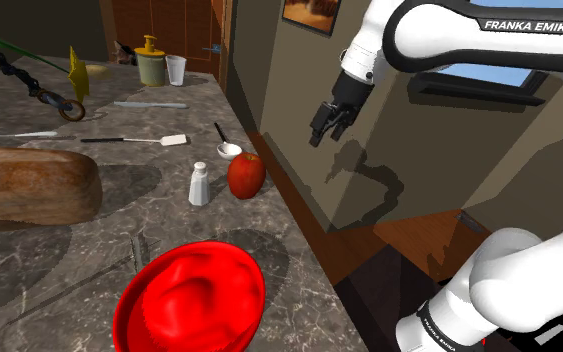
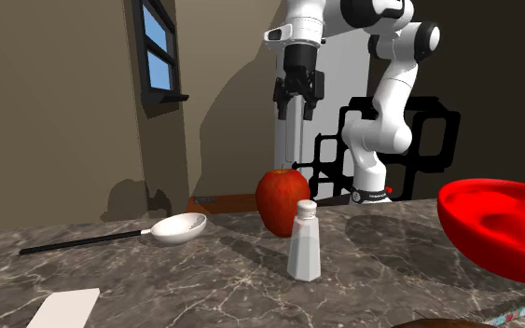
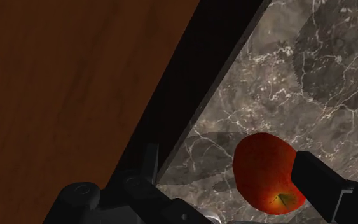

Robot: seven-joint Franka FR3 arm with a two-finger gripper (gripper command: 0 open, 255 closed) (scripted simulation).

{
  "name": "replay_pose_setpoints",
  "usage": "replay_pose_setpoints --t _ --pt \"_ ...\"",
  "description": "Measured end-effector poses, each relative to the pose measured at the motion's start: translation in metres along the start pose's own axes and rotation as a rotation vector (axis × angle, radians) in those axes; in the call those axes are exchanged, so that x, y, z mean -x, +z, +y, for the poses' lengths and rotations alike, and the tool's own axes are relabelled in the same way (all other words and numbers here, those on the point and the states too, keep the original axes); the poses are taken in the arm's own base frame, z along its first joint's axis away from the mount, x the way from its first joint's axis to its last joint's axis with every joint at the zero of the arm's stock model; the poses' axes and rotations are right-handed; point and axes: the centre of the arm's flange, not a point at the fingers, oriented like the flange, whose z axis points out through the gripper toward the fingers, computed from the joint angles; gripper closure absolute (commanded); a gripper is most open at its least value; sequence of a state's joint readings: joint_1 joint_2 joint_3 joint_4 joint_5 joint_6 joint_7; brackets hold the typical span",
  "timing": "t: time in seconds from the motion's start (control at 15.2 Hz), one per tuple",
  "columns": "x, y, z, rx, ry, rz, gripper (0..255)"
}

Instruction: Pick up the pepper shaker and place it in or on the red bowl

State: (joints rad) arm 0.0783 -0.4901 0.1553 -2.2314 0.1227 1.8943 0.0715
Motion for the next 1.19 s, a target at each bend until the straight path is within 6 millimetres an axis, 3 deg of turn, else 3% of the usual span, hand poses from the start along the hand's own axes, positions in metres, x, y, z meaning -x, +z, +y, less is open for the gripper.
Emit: replay_pose_setpoints --t 0.26,1.19 --pt "-0.027 0.026 -0.044 -0.004 -0.003 0.0 0" --pt "-0.127 0.088 -0.182 -0.016 -0.012 0.003 0"
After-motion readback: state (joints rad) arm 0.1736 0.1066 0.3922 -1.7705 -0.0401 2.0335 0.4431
